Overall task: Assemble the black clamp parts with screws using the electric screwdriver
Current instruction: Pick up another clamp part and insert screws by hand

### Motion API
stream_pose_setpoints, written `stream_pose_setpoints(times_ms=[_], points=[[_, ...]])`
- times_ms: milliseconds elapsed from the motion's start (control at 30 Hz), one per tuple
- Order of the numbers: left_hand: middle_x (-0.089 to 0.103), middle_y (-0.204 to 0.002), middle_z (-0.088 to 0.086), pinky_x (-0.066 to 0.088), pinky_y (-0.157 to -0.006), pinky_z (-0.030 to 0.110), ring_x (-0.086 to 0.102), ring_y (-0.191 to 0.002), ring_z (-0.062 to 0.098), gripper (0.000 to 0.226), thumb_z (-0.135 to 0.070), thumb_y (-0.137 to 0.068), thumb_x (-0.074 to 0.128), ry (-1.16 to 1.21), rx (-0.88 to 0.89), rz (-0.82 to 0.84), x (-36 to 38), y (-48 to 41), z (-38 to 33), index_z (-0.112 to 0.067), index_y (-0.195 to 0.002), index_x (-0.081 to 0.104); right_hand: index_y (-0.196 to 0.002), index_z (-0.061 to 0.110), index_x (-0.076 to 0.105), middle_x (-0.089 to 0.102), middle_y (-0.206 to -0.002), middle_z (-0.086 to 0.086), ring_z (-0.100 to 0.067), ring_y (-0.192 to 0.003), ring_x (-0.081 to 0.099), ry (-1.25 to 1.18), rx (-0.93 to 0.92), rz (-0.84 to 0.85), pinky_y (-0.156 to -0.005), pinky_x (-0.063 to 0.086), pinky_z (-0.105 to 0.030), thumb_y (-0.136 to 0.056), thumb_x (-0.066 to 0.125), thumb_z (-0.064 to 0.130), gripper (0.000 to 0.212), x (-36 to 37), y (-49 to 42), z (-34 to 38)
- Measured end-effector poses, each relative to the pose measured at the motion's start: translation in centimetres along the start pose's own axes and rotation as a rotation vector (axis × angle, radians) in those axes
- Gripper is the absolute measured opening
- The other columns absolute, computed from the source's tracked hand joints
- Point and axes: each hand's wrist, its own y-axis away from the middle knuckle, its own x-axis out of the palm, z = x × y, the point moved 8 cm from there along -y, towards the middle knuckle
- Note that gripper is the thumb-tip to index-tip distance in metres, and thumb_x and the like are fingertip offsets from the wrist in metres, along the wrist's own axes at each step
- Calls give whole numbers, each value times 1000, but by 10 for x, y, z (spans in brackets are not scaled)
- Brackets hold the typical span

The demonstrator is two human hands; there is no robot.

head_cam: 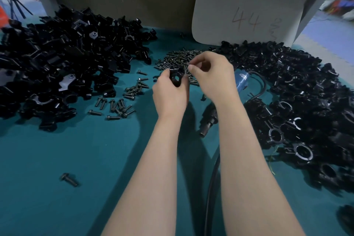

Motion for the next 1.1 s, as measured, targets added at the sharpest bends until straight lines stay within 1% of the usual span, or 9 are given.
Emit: stream_pose_setpoints(times_ms=[167, 333, 433, 567, 700, 767, 900, 1000, 1100], points=[[65, -81, 2, 48, -68, 35, 61, -80, 28, 22, -33, -89, 60, -184, 90, -9, 2, 5, -11, -13, -97, 61, -80, 21, 64, 52, -62, 14, 1, -58, 48, 57, 44, 51, -51, 36, -2, -86, 63, 12, 12, 5, 0, -4], [69, -95, 9, 52, -78, 41, 63, -89, 32, 40, -35, -90, 56, -291, 120, 7, 5, 6, -13, -10, -120, 59, -80, 22, 64, 52, -66, 14, -3, -62, 50, 86, 45, 56, -55, 42, -10, -87, 62, 11, 13, 8, -2, -3], [63, -79, 4, 44, -63, 35, 61, -79, 31, 34, -38, -90, 54, -270, 117, -2, 5, 6, -14, -8, -105, 60, -85, 22, 65, 54, -70, 13, -1, -65, 51, 31, 53, 25, -55, 39, -5, -87, 66, 17, 5, 7, -2, -2], [58, -74, 2, 38, -60, 32, 61, -83, 35, 30, -40, -89, 58, -137, 10, 36, 5, 4, -4, -13, -79, 50, -95, 20, 66, 60, -81, 10, 1, -72, 54, -15, 43, 84, -60, 40, -4, -88, 65, 17, 9, 11, -2, -3], [62, -76, 5, 40, -59, 32, 57, -74, 33, 29, -36, -88, 60, -64, -15, 67, 7, 5, -1, -12, -76, 51, -96, 18, 67, 60, -85, 8, -3, -75, 53, 4, 42, 73, -63, 41, -16, -91, 61, 15, 9, 16, -1, -5], [60, -74, 3, 36, -56, 30, 50, -66, 27, 30, -38, -89, 59, -48, -43, 77, 7, 5, 1, -13, -75, 52, -96, 17, 66, 59, -87, 6, -9, -81, 54, 33, 42, 45, -69, 37, -17, -93, 59, 20, 8, 18, 1, -4], [57, -68, -1, 33, -52, 28, 46, -59, 21, 41, -50, -92, 53, -35, -99, 69, 6, 3, 6, -17, -68, 49, -90, 16, 62, 63, -90, -3, -21, -86, 58, 92, 74, 15, -76, 46, -31, -94, 58, 31, 16, 24, 2, -5], [57, -69, 1, 35, -55, 29, 50, -62, 24, 45, -55, -90, 50, -43, -101, 57, 6, 3, 3, -16, -68, 49, -83, 13, 64, 66, -87, -7, -23, -82, 59, 119, 92, -21, -70, 43, -29, -92, 58, 40, 29, 22, 3, -8], [60, -72, 3, 36, -55, 29, 63, -78, 32, 35, -44, -89, 57, -57, -94, 54, 4, 1, 2, -16, -69, 50, -89, 16, 65, 64, -82, 2, -11, -76, 56, 27, 111, 33, -66, 38, -22, -91, 59, 40, 25, 22, 2, -11]])
